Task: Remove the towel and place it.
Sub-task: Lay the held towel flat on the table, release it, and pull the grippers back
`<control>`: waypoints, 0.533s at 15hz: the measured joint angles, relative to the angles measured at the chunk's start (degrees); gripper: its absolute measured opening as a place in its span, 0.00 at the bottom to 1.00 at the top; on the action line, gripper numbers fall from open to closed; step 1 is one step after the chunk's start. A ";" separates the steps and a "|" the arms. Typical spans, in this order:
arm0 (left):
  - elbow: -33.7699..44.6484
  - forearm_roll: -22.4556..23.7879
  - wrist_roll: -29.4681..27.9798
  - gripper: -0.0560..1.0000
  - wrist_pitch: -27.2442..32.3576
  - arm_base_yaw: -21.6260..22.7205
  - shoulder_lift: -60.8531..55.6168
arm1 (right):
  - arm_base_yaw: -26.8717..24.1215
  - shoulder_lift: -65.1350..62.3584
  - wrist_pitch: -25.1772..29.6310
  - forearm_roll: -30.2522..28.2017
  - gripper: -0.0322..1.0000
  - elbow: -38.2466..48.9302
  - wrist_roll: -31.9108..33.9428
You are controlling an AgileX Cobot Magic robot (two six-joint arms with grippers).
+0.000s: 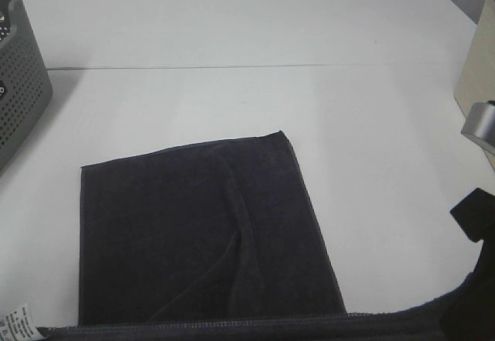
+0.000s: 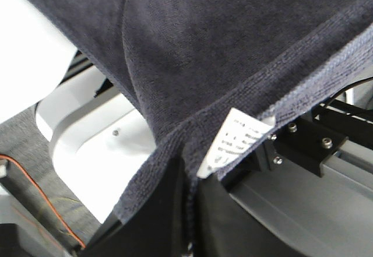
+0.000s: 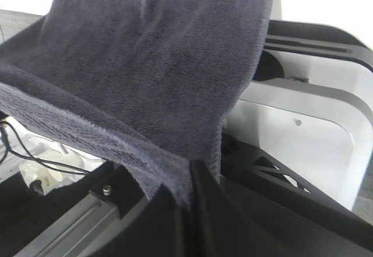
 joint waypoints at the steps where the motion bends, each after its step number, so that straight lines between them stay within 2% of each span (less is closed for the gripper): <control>1: 0.00 -0.52 -0.97 0.06 0.00 0.00 1.72 | 0.00 1.60 0.00 -0.17 0.04 0.00 -0.69; 6: 0.00 -0.63 -2.23 0.06 0.06 0.00 8.19 | 0.00 8.19 -0.11 -0.17 0.04 0.00 -3.38; 8: 0.00 -0.06 -1.60 0.06 0.00 -1.95 9.68 | 0.00 11.00 -0.23 -0.34 0.04 0.00 -4.47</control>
